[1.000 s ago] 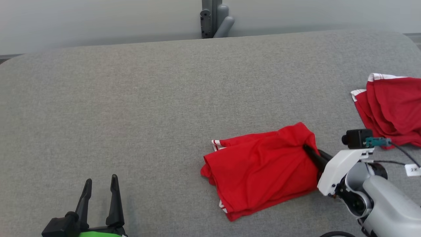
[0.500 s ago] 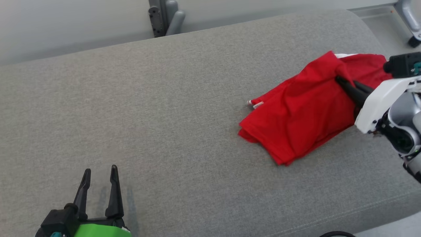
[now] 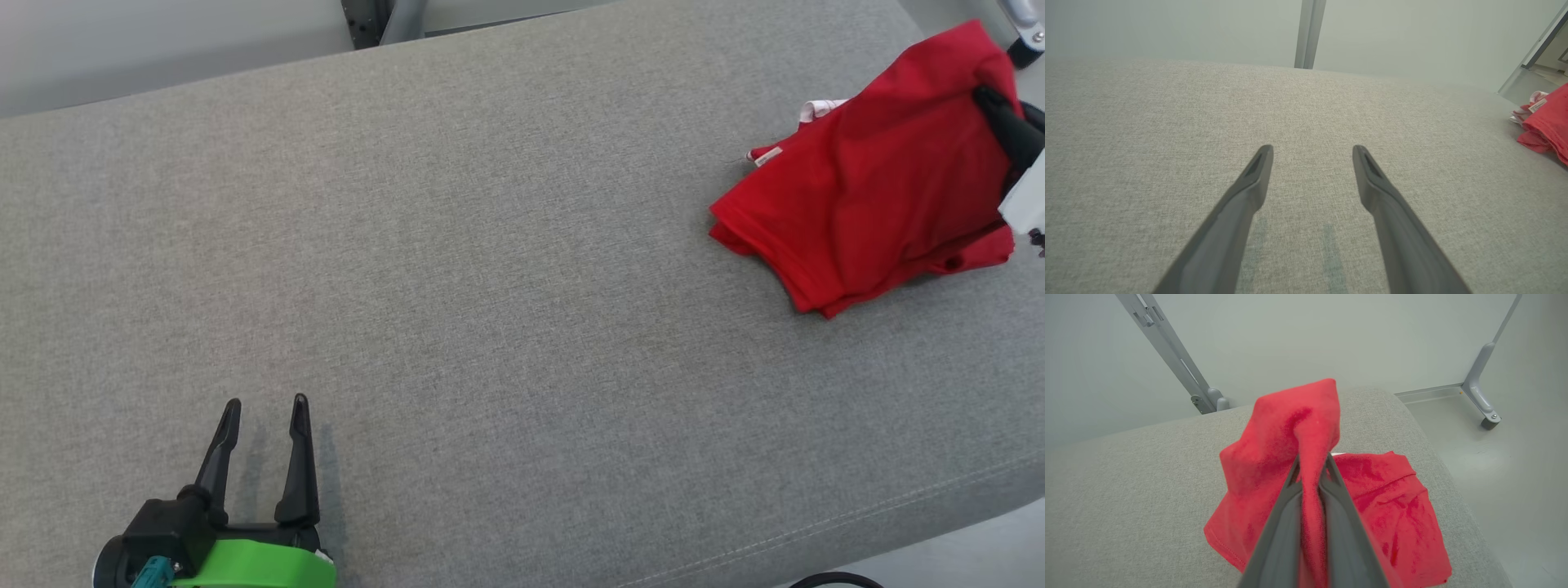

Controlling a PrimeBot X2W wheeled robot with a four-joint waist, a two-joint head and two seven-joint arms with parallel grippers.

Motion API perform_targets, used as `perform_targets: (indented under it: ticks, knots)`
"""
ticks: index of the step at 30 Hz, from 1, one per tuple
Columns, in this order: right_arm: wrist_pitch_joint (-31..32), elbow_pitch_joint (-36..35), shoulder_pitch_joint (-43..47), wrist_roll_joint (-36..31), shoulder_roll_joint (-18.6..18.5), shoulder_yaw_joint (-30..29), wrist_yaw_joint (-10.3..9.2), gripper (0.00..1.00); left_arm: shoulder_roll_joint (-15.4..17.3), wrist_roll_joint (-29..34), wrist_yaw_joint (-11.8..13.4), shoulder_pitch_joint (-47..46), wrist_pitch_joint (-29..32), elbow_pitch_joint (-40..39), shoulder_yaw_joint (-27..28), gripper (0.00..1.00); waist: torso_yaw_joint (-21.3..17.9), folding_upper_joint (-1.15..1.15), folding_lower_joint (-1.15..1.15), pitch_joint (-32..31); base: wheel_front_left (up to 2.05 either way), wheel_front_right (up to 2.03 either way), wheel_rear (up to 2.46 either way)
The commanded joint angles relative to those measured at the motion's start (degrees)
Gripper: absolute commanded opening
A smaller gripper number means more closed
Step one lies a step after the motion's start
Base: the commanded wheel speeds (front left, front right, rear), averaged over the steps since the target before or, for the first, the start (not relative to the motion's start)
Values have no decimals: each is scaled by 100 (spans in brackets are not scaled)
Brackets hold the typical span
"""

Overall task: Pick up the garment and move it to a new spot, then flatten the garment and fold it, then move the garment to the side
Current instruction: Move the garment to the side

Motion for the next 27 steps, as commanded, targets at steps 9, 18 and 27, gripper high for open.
perform_targets:
  ticks: [9,18,27]
  knots:
    - [-413,1034,-279,64,8,-604,-2,0,194,219,-37,-106,-15,-64,-19,100,341,0,0,371,0,0,0]
    - [-1214,2383,-397,-348,184,-740,-2,0,387,273,-44,-17,-15,-138,-79,100,526,0,0,600,0,0,0]
    - [-2515,4173,-1009,-1327,266,-862,-3,100,399,270,-41,-36,-15,-185,-140,100,642,0,0,706,0,0,0]
